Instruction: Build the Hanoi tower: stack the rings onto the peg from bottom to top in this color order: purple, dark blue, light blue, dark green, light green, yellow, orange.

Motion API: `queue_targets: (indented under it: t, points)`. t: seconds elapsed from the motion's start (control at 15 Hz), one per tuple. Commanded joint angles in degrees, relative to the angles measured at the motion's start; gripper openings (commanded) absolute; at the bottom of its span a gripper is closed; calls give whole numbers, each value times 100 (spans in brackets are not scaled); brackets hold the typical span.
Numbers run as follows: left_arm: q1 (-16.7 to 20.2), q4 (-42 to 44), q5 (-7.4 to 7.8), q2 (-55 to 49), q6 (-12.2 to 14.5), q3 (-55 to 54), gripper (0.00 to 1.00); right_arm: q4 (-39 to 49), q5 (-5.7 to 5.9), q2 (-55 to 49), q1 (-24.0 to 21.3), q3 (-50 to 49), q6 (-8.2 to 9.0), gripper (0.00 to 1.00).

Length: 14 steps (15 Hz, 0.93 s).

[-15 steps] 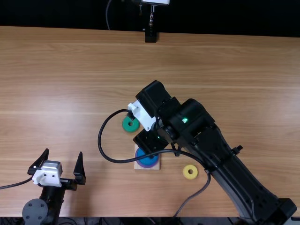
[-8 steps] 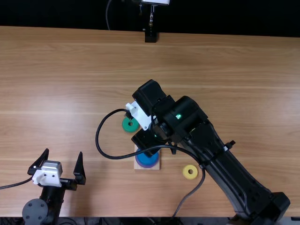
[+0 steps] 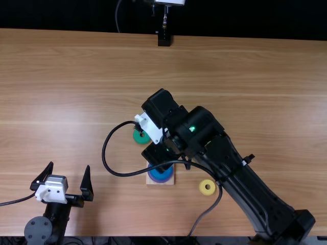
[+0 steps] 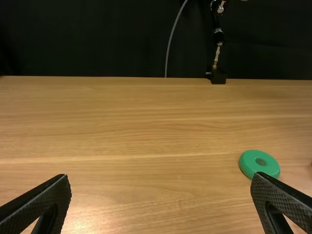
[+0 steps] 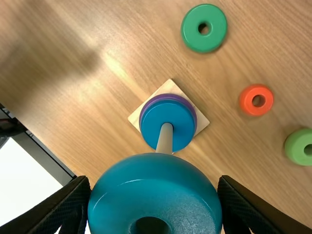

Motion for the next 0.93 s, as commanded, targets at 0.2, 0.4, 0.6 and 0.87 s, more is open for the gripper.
queue_targets:
  t: [0.2, 0.4, 0.6, 0.87]
  points:
    - [-3, -32, 90, -67, 61, -248, 100, -5, -61, 35, 104, -154, 30, 0]
    - [-3, -32, 90, -67, 61, -248, 100, -5, -61, 35, 104, -216, 30, 0]
    - [-3, -32, 90, -67, 61, -248, 100, 16, -51, 35, 104, -207, 30, 0]
    - [-3, -32, 90, -67, 61, -248, 100, 26, -51, 43, 104, -216, 30, 7]
